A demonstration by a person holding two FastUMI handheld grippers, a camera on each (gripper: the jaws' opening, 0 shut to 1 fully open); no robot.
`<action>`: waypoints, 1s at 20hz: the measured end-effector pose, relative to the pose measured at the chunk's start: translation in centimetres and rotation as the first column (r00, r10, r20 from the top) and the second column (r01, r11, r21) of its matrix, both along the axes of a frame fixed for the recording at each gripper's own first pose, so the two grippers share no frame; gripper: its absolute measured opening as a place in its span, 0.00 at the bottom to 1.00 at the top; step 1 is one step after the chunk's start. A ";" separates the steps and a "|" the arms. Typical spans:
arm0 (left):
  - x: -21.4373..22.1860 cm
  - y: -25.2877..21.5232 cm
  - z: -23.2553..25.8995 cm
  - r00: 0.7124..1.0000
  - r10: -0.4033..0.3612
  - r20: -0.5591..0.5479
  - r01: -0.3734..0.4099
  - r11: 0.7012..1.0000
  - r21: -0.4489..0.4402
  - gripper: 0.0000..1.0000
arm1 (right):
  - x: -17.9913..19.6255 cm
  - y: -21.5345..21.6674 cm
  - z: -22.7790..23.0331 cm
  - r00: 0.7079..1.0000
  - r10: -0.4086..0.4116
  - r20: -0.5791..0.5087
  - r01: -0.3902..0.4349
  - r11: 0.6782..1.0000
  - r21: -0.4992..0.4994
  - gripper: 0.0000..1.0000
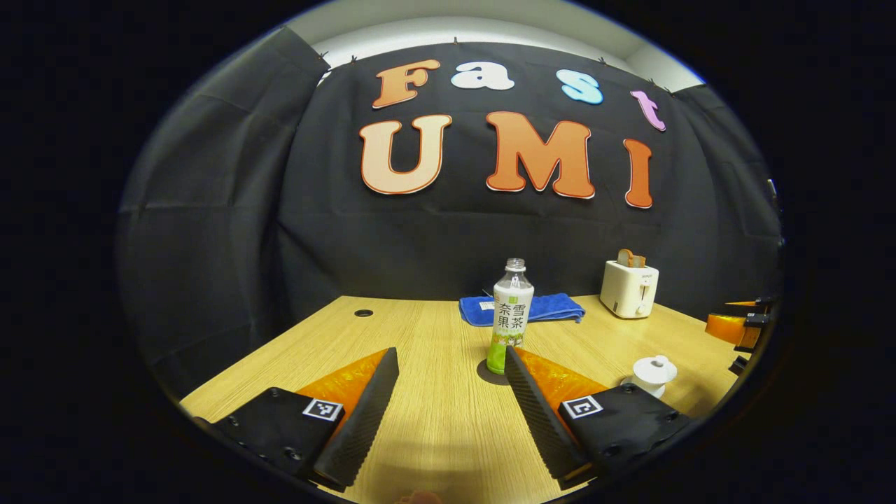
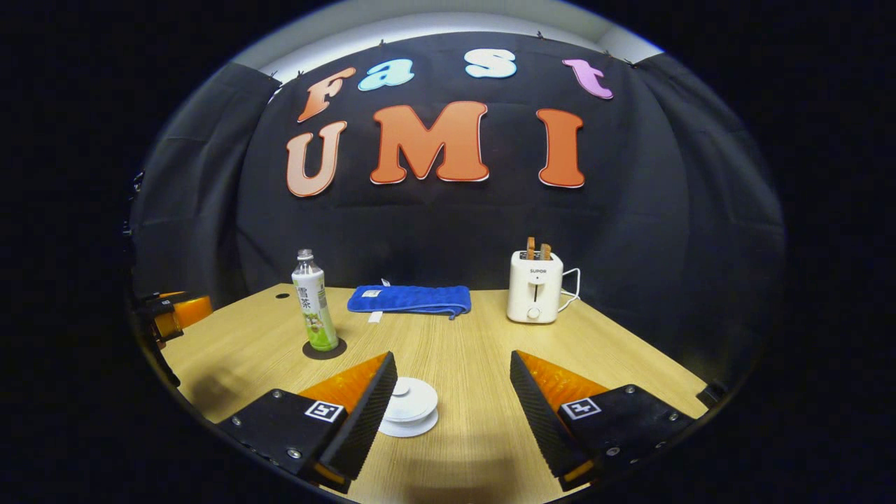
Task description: Open the teacup lid with one hand, grasp the water bottle and pour water into the teacup with the other hand; after pouring, place the water bottle on the coaster and then close the teacup lid.
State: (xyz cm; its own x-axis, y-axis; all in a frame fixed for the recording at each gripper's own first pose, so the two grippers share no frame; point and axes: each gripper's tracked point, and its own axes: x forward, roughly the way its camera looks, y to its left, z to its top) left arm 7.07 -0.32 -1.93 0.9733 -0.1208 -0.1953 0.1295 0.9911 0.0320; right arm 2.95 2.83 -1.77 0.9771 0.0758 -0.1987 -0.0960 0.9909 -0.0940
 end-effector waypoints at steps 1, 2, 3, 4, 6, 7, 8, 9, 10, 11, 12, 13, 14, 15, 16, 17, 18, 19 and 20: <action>-0.2 0.0 0.2 1.000 0.001 0.006 -0.001 1.000 0.007 0.98 | -0.2 -0.4 0.1 1.000 -0.006 0.005 0.006 1.000 -0.003 0.97; -0.3 0.1 0.6 1.000 0.005 0.014 -0.006 1.000 0.010 0.98 | -0.5 -0.8 0.2 1.000 -0.013 0.009 0.013 1.000 -0.006 0.97; -0.6 0.2 0.9 1.000 0.009 0.020 -0.009 1.000 0.010 0.98 | -0.8 -1.2 0.4 1.000 -0.017 0.014 0.018 1.000 -0.007 0.97; -0.8 0.1 1.0 1.000 0.007 0.023 -0.008 1.000 0.007 0.94 | -1.0 -1.5 0.7 1.000 -0.022 0.022 0.022 1.000 -0.004 0.97; -0.8 0.0 1.0 1.000 0.006 0.024 -0.007 1.000 0.012 0.98 | -1.1 -1.8 0.9 0.999 -0.027 0.030 0.027 1.000 0.000 0.97; -0.9 0.1 1.1 1.000 0.009 0.023 -0.010 1.000 0.019 0.98 | -1.2 -1.9 1.0 0.999 -0.028 0.032 0.028 1.000 0.002 0.97; -0.8 0.1 1.1 1.000 0.011 0.023 -0.011 1.000 0.024 0.98 | -1.2 -2.0 1.0 0.999 -0.030 0.035 0.029 1.000 0.004 0.97; -0.9 0.1 1.2 1.000 0.011 0.024 -0.012 1.000 0.027 0.98 | -1.1 -2.0 1.1 0.999 -0.032 0.039 0.032 0.999 0.005 0.97; -0.9 0.3 1.3 1.000 0.014 0.027 -0.015 0.999 0.032 0.98 | -1.1 -2.1 1.0 0.999 -0.033 0.040 0.032 0.999 0.007 0.97; -1.0 0.5 1.6 0.999 0.021 0.034 -0.022 0.999 0.040 0.98 | -1.1 -2.0 0.8 0.999 -0.031 0.034 0.031 0.999 0.008 0.96; -1.0 0.5 1.7 0.999 0.021 0.036 -0.022 0.999 0.041 0.98 | -1.1 -1.9 0.8 0.999 -0.030 0.032 0.030 1.000 0.006 0.97; -1.0 0.4 1.7 0.999 0.020 0.038 -0.021 0.999 0.039 0.98 | -1.0 -2.0 0.9 0.999 -0.030 0.035 0.030 1.000 0.004 0.97; -1.1 0.5 1.8 0.999 0.019 0.038 -0.020 0.999 0.036 0.98 | -1.1 -2.0 1.0 0.999 -0.030 0.039 0.030 1.000 0.004 0.97; -1.0 0.5 1.9 0.999 0.019 0.039 -0.021 0.999 0.033 0.94 | -1.2 -1.9 1.1 0.999 -0.029 0.042 0.029 1.000 0.008 0.97; -1.0 0.4 2.0 0.999 0.016 0.041 -0.018 0.999 0.032 0.98 | -1.3 -1.9 1.2 0.999 -0.030 0.044 0.029 1.000 0.011 0.97; -1.1 0.3 2.2 0.999 0.014 0.044 -0.015 0.999 0.032 0.98 | -1.4 -2.0 1.2 0.998 -0.033 0.045 0.033 0.999 0.010 0.97; -1.1 0.3 2.2 0.999 0.013 0.046 -0.014 0.999 0.034 0.98 | -1.4 -2.1 1.1 0.998 -0.037 0.043 0.036 0.999 0.007 0.97; -1.2 0.2 2.2 0.999 0.011 0.049 -0.013 0.999 0.035 0.98 | -1.5 -2.1 1.0 0.998 -0.038 0.040 0.038 0.999 0.006 0.97; -1.2 0.1 2.3 0.999 0.010 0.050 -0.012 0.999 0.035 0.98 | -1.5 -2.2 0.9 0.998 -0.040 0.040 0.039 0.999 0.006 0.97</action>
